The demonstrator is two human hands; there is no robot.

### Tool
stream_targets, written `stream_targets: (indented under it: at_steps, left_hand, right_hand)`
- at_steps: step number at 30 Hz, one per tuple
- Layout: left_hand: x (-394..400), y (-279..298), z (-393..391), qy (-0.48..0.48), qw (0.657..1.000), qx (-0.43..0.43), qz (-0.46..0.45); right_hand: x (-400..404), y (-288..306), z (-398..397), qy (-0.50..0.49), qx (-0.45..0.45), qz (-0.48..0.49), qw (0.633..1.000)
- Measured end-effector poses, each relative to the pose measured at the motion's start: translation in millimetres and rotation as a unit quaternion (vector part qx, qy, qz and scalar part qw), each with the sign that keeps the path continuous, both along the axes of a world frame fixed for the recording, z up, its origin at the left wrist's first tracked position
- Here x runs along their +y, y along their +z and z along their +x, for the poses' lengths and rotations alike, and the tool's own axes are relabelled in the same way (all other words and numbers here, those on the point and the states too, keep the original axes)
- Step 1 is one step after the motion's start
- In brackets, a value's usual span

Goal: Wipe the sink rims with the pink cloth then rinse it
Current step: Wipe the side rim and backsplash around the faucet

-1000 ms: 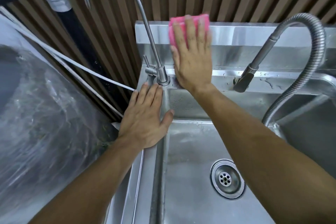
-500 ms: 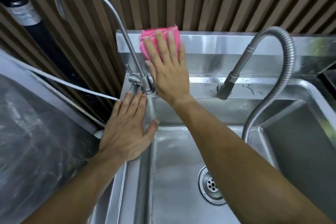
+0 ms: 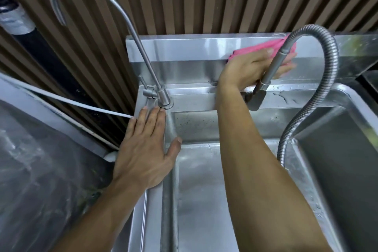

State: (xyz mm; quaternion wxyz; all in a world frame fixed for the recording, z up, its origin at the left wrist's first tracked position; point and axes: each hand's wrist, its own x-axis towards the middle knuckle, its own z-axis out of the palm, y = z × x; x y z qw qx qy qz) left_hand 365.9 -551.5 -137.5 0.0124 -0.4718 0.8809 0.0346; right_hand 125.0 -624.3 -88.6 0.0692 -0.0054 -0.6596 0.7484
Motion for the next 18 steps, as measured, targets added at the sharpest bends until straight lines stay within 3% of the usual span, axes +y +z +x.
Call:
stream_targets:
  at_steps: [1, 3, 6, 8, 9, 10, 12, 13, 15, 18]
  left_hand:
    - [0, -1, 1, 0.0, 1.0, 0.0, 0.0]
    - [-1, -2, 1, 0.001, 1.0, 0.004, 0.001]
    - [-1, -1, 0, 0.003, 1.0, 0.011, -0.001]
    - [0, 1, -1, 0.003, 1.0, 0.021, 0.003]
    - [1, 2, -1, 0.003, 1.0, 0.022, 0.004]
    - [2, 3, -1, 0.001, 1.0, 0.022, 0.004]
    - [2, 3, -1, 0.0, 1.0, 0.027, 0.004]
    - [1, 2, -1, 0.001, 1.0, 0.024, 0.002]
    - [2, 1, -1, 0.002, 1.0, 0.011, -0.001]
    - [2, 3, -2, 0.006, 1.0, 0.022, 0.0]
  right_hand:
    - [-1, -2, 3, -0.002, 0.013, 0.024, 1.0]
    - [-1, -13, 20, 0.04, 0.139, 0.117, 0.983]
    - [10, -43, 49, 0.164, 0.392, 0.262, 0.867]
    - [17, -50, 42, 0.201, 0.44, 0.284, 0.828]
    - [19, -47, 33, 0.192, 0.417, 0.274, 0.845]
    - [20, -42, 23, 0.175, 0.352, 0.25, 0.885]
    - [17, -25, 3, 0.118, 0.162, 0.134, 0.971]
    - [13, -17, 0, 0.095, 0.08, 0.079, 0.989]
    - [7, -5, 15, 0.098, 0.006, 0.051, 0.994]
    - [6, -14, 70, 0.202, 0.093, 0.111, 0.969]
